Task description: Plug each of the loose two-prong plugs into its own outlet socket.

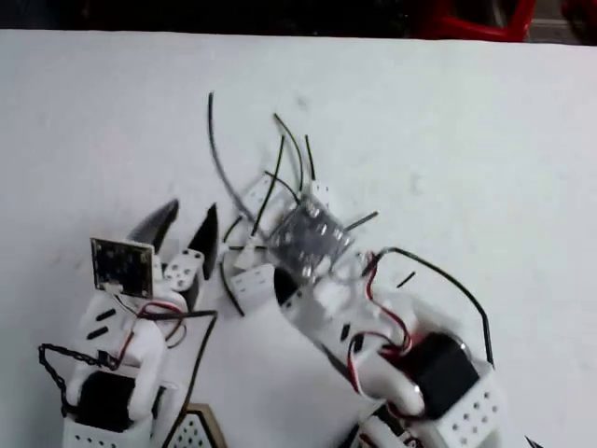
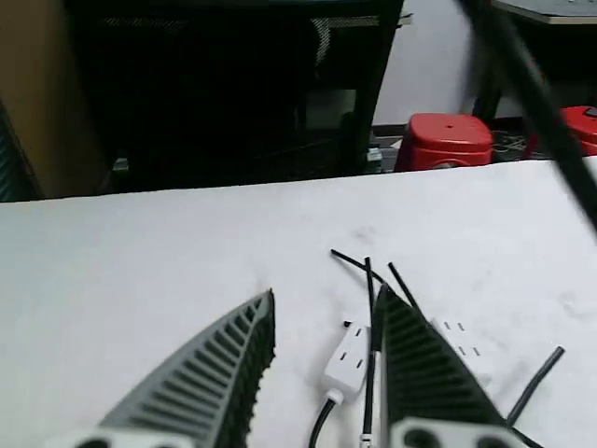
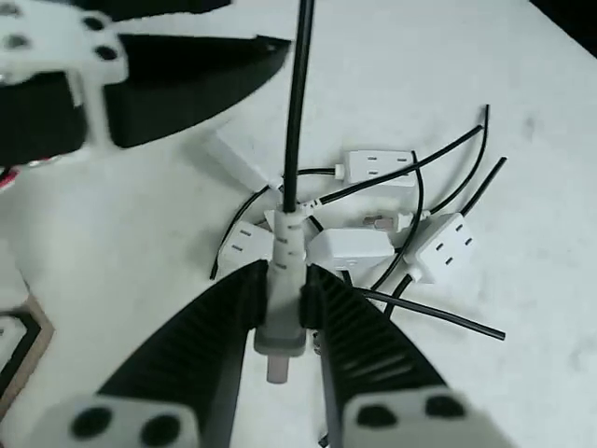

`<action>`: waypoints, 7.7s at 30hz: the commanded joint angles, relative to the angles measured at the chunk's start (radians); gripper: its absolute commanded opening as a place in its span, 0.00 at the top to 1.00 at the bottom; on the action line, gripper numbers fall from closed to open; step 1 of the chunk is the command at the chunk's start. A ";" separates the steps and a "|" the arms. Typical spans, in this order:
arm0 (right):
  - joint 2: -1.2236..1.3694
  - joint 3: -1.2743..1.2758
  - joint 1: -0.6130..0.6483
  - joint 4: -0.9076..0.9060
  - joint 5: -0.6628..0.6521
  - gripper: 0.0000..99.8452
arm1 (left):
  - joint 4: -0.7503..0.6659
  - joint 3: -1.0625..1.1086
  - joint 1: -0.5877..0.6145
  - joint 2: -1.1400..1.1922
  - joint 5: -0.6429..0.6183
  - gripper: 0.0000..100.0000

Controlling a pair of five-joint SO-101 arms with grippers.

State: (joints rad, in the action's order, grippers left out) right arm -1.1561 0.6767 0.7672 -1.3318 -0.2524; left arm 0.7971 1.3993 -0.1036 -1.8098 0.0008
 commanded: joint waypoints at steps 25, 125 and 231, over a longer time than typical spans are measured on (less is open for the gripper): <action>-0.033 0.052 0.033 -0.027 -0.092 0.98 | 0.184 -0.270 -0.495 -0.010 0.112 0.82; 0.452 0.178 -0.915 0.295 -0.146 0.98 | 0.509 -0.896 -0.314 1.524 0.434 0.73; 0.515 0.345 0.209 0.829 0.178 0.98 | 0.238 -0.034 0.740 0.622 0.373 0.67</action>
State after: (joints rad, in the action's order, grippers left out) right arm -0.7204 1.1155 0.9712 -0.5201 -0.1189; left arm 1.0533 1.3610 0.6268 -1.1684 0.3828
